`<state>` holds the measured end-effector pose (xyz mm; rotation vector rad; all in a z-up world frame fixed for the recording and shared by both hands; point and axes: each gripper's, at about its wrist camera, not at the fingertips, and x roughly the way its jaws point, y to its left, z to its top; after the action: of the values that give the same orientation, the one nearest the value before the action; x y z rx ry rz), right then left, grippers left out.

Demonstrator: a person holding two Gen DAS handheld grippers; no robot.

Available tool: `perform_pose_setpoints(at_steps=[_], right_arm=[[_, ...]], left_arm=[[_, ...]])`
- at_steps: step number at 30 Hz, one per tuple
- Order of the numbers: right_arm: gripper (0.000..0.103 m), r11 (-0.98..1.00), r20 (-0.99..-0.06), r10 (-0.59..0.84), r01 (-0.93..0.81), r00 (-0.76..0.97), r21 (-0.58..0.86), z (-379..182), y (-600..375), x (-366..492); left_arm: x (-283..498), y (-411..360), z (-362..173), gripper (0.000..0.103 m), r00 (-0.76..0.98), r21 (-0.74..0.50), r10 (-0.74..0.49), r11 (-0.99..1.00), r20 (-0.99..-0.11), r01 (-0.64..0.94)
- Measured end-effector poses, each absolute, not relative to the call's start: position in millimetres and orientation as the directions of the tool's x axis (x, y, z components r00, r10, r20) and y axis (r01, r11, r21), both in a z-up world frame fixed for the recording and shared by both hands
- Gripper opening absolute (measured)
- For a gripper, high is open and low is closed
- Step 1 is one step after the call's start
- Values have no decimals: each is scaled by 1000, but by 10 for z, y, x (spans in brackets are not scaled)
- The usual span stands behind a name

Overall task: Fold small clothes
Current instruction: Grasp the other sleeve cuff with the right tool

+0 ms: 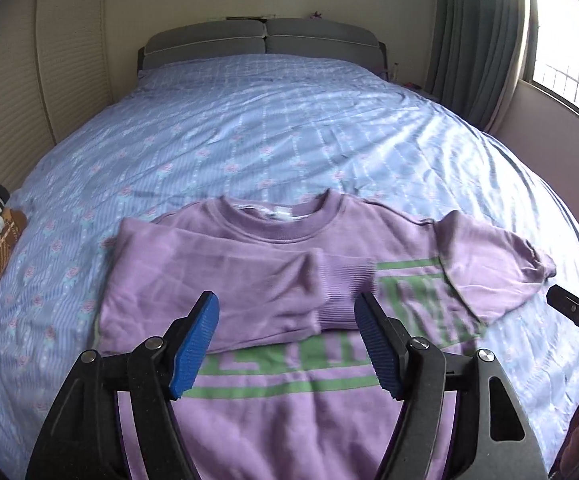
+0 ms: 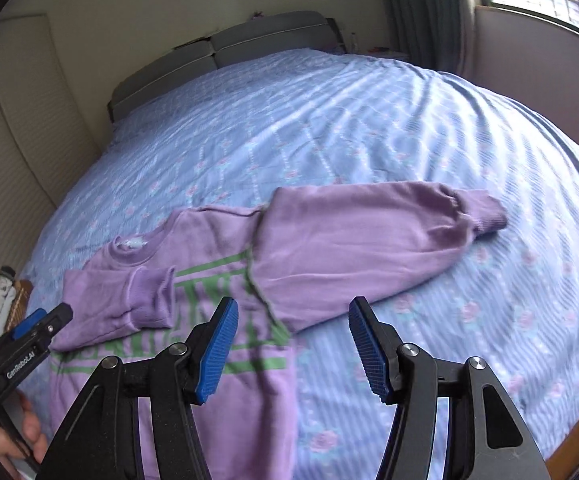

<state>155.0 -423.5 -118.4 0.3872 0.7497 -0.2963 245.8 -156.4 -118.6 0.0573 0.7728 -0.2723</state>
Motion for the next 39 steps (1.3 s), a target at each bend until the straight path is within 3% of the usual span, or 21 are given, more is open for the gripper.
perform_pose_setpoints(at_steps=[5, 10, 14, 17, 22, 23, 27, 29, 39], right_arm=[[59, 794, -703, -191, 529, 685, 300, -1226, -5079, 1367], [59, 712, -718, -163, 584, 677, 389, -1461, -5656, 1443], [59, 649, -718, -113, 598, 687, 470, -1695, -5952, 1585], [59, 606, -716, -75, 603, 694, 520, -1865, -6097, 1703], [58, 540, -703, -24, 601, 711, 590, -2115, -6217, 1881], [55, 534, -698, -22, 599, 716, 597, -2145, -6231, 1914], [23, 531, -689, -24, 593, 724, 605, -2137, -6237, 2017], [14, 543, -680, -47, 590, 732, 597, -2049, -6200, 2010], [13, 699, -575, -167, 507, 801, 504, -1051, -5470, 2044]], left_arm=[[2401, -2360, -1137, 73, 673, -33, -275, 936, -687, 349], [2500, -2911, -1201, 73, 641, -49, -308, 920, -702, 389], [2608, -3115, -1255, 75, 634, -50, -310, 918, -709, 392], [2694, -3179, -1297, 82, 637, -53, -301, 924, -710, 379], [2789, -3184, -1368, 83, 635, -50, -289, 929, -717, 366], [2799, -3177, -1381, 83, 635, -48, -284, 931, -719, 362], [2820, -3111, -1400, 83, 631, -41, -268, 936, -728, 350], [2824, -3033, -1378, 83, 636, -42, -262, 940, -726, 339], [2778, -2207, -1028, 83, 689, -35, -199, 969, -697, 245]])
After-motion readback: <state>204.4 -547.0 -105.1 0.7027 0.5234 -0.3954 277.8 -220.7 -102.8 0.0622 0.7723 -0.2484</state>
